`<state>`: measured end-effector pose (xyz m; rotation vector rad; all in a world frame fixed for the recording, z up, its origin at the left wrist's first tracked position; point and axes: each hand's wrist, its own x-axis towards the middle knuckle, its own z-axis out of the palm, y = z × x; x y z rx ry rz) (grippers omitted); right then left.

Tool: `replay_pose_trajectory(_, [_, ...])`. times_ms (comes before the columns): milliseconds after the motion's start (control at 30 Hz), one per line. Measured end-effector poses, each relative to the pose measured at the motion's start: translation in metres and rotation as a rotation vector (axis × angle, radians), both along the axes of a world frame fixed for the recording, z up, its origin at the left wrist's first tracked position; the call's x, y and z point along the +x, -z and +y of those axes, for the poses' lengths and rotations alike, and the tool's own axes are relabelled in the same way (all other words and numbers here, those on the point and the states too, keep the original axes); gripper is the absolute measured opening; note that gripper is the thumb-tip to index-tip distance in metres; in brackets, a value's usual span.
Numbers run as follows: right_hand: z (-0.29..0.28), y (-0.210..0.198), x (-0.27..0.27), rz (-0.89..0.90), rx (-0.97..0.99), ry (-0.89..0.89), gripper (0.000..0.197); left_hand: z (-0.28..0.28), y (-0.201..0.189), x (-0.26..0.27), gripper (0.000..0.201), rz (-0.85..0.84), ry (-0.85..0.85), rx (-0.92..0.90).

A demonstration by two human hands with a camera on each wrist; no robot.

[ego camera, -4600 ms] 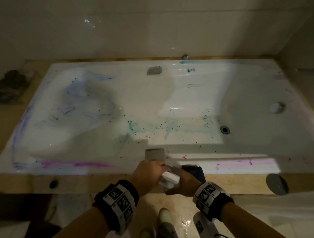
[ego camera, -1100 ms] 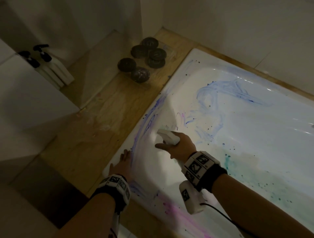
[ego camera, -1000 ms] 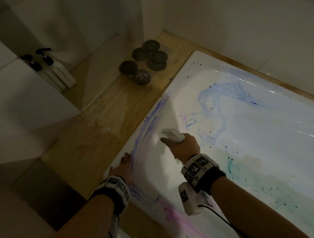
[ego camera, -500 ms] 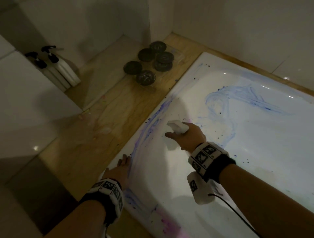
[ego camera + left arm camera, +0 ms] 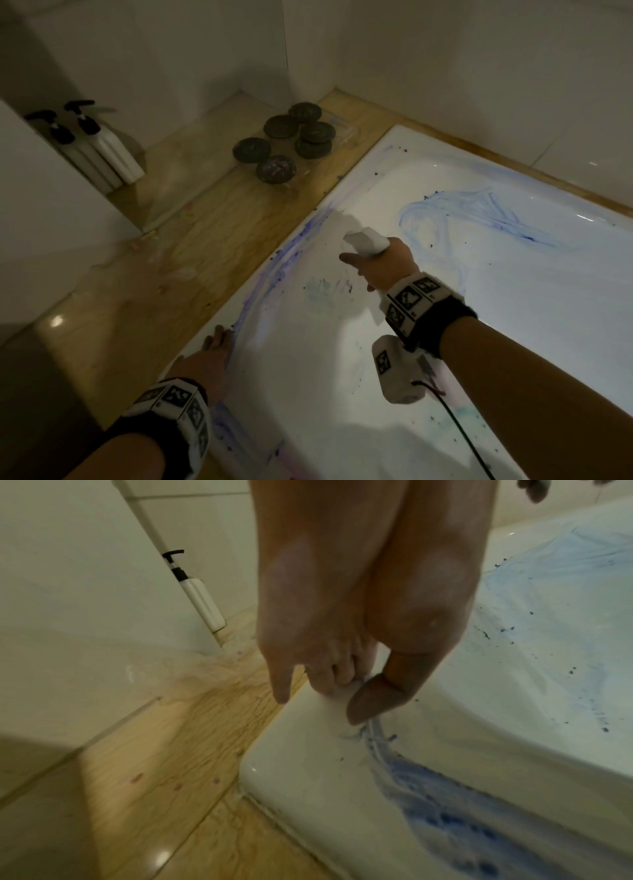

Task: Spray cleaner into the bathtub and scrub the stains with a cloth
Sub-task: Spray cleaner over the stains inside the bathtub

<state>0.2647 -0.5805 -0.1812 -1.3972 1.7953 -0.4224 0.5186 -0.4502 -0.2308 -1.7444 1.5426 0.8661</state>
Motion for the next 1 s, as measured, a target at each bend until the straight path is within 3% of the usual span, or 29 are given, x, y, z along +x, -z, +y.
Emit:
replay_pose_trajectory(100, [-0.009, 0.0, -0.007, 0.042, 0.009, 0.046, 0.038, 0.003, 0.004, 0.0, 0.067, -0.004, -0.032, -0.026])
replay_pose_trajectory(200, [-0.013, -0.005, -0.011, -0.056, -0.006, 0.042, 0.042, 0.001, -0.004, -0.008, 0.064, -0.091, -0.032, -0.035])
replay_pose_trajectory(300, [-0.018, -0.005, -0.02, -0.137, -0.015, 0.052, 0.047, -0.013, -0.009, -0.033, 0.055, -0.203, -0.042, -0.197])
replay_pose_trajectory(433, [-0.036, 0.002, -0.03, -0.038, -0.021, 0.069, 0.039, -0.034, -0.004, -0.068, 0.066, -0.129, -0.091, -0.461])
replay_pose_trajectory(700, [-0.078, 0.012, -0.04, -0.036, -0.046, -0.069, 0.036, -0.064, 0.032, -0.104, 0.097, -0.008, 0.09, -0.766])
replay_pose_trajectory(833, [-0.1, 0.024, -0.035, 0.058, 0.011, -0.124, 0.04, -0.083, 0.048, -0.119, 0.092, 0.017, 0.138, -0.801])
replay_pose_trajectory(1000, [-0.119, 0.04, -0.035, -0.046, 0.022, -0.235, 0.043, -0.097, 0.065, -0.141, 0.099, 0.017, 0.036, -0.859])
